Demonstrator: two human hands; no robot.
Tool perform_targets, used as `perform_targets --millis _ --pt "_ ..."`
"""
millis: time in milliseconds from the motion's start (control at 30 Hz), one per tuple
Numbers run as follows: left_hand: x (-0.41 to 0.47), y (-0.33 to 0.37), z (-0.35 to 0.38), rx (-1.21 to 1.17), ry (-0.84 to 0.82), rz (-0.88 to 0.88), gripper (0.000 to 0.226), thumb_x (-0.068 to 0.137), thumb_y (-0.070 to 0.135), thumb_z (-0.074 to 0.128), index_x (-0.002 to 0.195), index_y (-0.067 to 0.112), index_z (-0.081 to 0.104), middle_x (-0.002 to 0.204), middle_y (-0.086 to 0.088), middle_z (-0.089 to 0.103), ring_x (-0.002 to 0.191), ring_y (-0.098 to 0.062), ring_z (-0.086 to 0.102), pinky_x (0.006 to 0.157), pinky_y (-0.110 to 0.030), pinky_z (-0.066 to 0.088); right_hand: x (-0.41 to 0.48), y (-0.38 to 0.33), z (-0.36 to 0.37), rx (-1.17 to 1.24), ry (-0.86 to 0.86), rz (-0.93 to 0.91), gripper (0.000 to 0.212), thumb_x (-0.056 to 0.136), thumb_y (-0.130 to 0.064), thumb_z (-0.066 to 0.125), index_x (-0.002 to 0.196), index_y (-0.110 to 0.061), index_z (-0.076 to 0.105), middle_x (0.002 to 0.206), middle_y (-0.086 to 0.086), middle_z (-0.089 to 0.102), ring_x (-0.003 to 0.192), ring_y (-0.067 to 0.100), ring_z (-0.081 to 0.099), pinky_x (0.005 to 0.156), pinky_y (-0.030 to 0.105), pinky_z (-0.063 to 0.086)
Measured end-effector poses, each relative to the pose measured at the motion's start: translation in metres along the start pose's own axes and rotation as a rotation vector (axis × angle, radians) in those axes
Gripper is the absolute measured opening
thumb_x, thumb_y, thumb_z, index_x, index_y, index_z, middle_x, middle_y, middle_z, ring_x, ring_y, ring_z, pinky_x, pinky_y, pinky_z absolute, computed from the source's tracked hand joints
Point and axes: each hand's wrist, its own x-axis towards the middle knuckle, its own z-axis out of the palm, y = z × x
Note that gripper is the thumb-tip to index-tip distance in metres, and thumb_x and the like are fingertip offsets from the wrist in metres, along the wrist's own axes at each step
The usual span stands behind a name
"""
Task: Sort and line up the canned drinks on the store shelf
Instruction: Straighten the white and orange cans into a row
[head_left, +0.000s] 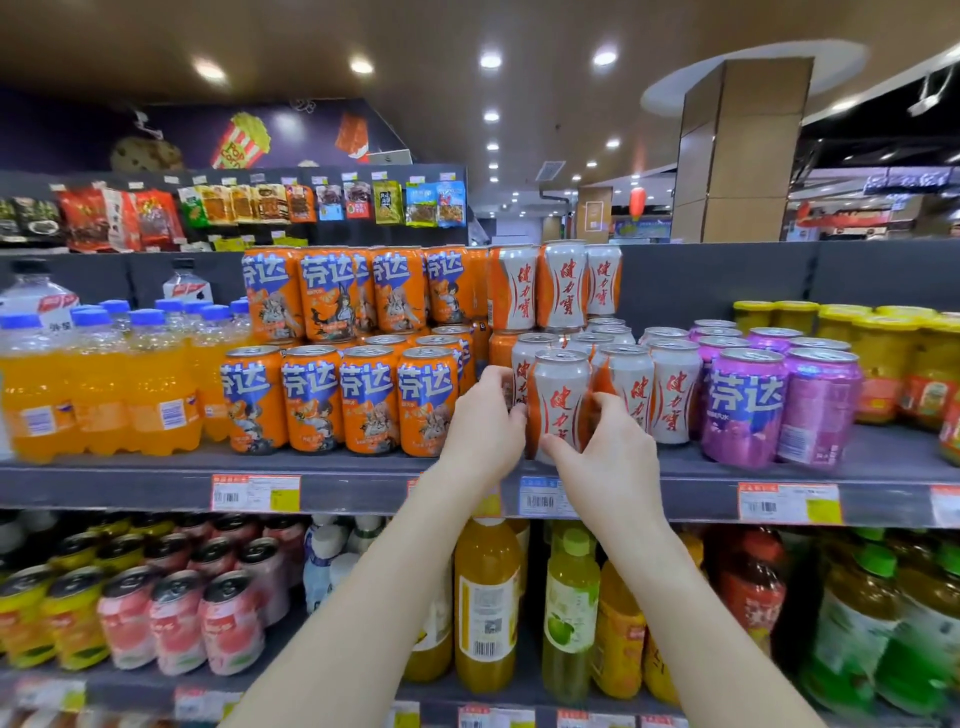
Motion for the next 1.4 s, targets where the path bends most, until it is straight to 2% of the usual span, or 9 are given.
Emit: perform_targets --millis 100,267,400,600,767,967,1133,1267,1400 --pt "0.012 0.004 0.002 0.042 -0.065 -0.073 0.058 0.1 0.017 0.063 0.151 0.019 0.037 0.142 -0.008 0.059 0.13 -0.025 0.058 0.097 -0.035 0.053 -0.002 0.004 0.001 -0.005 0.023 -0.011 0.068 0.086 -0.036 0.08 0.142 -0.018 0.046 0.132 0.0 0.06 0.125 0.02 0.057 0.099 0.038 0.052" --pt "0.027 0.007 0.009 0.051 -0.08 -0.137 0.072 0.095 0.016 0.071 0.154 0.017 0.031 0.145 -0.009 0.057 0.132 -0.026 0.057 0.101 -0.04 0.053 0.0 0.005 -0.001 -0.004 0.027 -0.001 0.068 0.084 -0.036 0.081 0.139 -0.019 0.046 0.128 0.0 0.058 0.122 0.019 0.056 0.1 0.037 0.052" --pt "0.035 0.01 0.015 0.048 -0.051 -0.155 0.064 0.093 0.017 0.073 0.147 0.018 0.038 0.141 -0.009 0.06 0.129 -0.027 0.059 0.099 -0.041 0.053 -0.002 0.007 -0.002 -0.014 0.039 0.0 0.066 0.086 -0.038 0.079 0.139 -0.019 0.045 0.125 0.0 0.047 0.115 0.016 0.055 0.095 0.031 0.05" --pt "0.04 0.011 0.021 0.037 -0.022 -0.158 0.05 0.091 0.023 0.075 0.133 0.019 0.048 0.128 -0.007 0.065 0.116 -0.025 0.065 0.082 -0.033 0.054 0.0 0.012 -0.003 -0.002 0.019 -0.014 0.07 0.087 -0.038 0.078 0.147 -0.018 0.045 0.13 -0.001 0.051 0.12 0.016 0.056 0.097 0.033 0.05" --pt "0.038 0.008 0.02 0.048 0.047 -0.197 0.053 0.085 0.026 0.08 0.125 0.017 0.047 0.127 -0.009 0.063 0.118 -0.027 0.063 0.095 -0.043 0.057 0.0 0.014 -0.003 -0.022 0.021 -0.038 0.07 0.089 -0.04 0.075 0.148 -0.017 0.045 0.131 -0.001 0.052 0.121 0.016 0.055 0.096 0.031 0.048" --pt "0.035 0.013 0.019 0.06 0.106 -0.25 0.057 0.085 0.024 0.08 0.128 0.013 0.045 0.132 -0.012 0.061 0.122 -0.03 0.061 0.098 -0.047 0.056 -0.002 0.011 -0.006 -0.1 -0.001 -0.062 0.067 0.093 -0.042 0.069 0.149 -0.017 0.043 0.132 0.001 0.054 0.122 0.018 0.056 0.093 0.031 0.048" --pt "0.024 0.026 0.006 0.029 0.046 -0.298 0.048 0.097 0.015 0.065 0.14 0.01 0.043 0.141 -0.014 0.057 0.13 -0.031 0.056 0.098 -0.038 0.051 -0.001 0.007 -0.009 -0.142 -0.042 -0.096 0.066 0.096 -0.043 0.065 0.152 -0.018 0.04 0.133 0.001 0.055 0.122 0.019 0.058 0.093 0.031 0.049" --pt "-0.001 0.032 -0.008 0.048 0.096 -0.212 0.049 0.102 0.005 0.051 0.149 0.014 0.04 0.145 -0.008 0.055 0.135 -0.026 0.052 0.098 -0.033 0.05 0.001 0.005 -0.009 -0.179 -0.058 -0.108 0.062 0.097 -0.043 0.064 0.149 -0.018 0.042 0.132 0.001 0.057 0.121 0.02 0.058 0.093 0.032 0.049" --pt "-0.025 0.023 -0.013 0.05 0.025 -0.095 0.044 0.103 0.019 0.055 0.146 0.018 0.046 0.137 0.0 0.063 0.124 -0.014 0.06 0.074 -0.009 0.044 0.007 0.001 -0.001 -0.19 -0.096 -0.118 0.054 0.096 -0.043 0.065 0.142 -0.019 0.049 0.125 0.0 0.061 0.116 0.021 0.06 0.087 0.033 0.05"
